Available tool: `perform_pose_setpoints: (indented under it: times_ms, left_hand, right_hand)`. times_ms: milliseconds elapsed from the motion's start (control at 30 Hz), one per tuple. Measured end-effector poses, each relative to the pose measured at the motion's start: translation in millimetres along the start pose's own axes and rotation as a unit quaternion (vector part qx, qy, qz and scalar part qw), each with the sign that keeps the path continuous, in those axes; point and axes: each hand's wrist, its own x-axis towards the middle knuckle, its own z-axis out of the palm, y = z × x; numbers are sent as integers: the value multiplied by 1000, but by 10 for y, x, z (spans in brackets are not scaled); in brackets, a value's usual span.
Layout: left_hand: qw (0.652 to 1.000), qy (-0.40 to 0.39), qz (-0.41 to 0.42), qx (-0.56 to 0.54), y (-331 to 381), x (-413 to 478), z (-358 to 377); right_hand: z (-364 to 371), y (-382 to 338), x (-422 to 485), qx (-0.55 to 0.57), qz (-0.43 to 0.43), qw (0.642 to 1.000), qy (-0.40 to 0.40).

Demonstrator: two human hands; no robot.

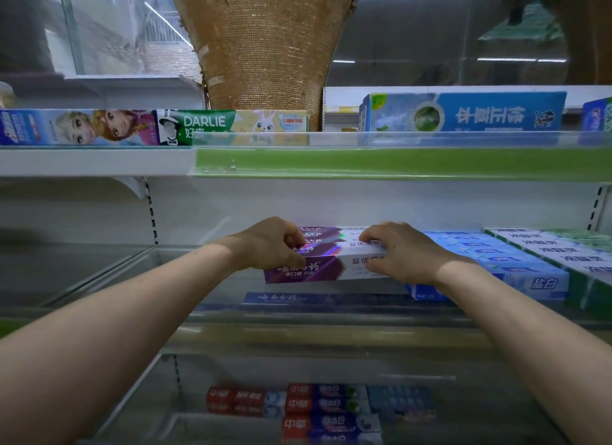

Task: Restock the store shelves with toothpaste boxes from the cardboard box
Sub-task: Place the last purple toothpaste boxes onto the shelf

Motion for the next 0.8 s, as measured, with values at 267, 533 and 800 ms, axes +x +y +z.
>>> perform_pose_setpoints:
  times_ms: [267,533,800]
  left_hand:
    - [998,37,21,35,-81,104,118]
    - [996,68,32,43,-137,168,173]
    - [995,69,35,57,-149,109,133]
  right_hand:
    - [67,47,73,-41,6,999,-27]
    - [102,44,175,-69,12,997,-15]
    - [149,46,203,-70,18,997,-10]
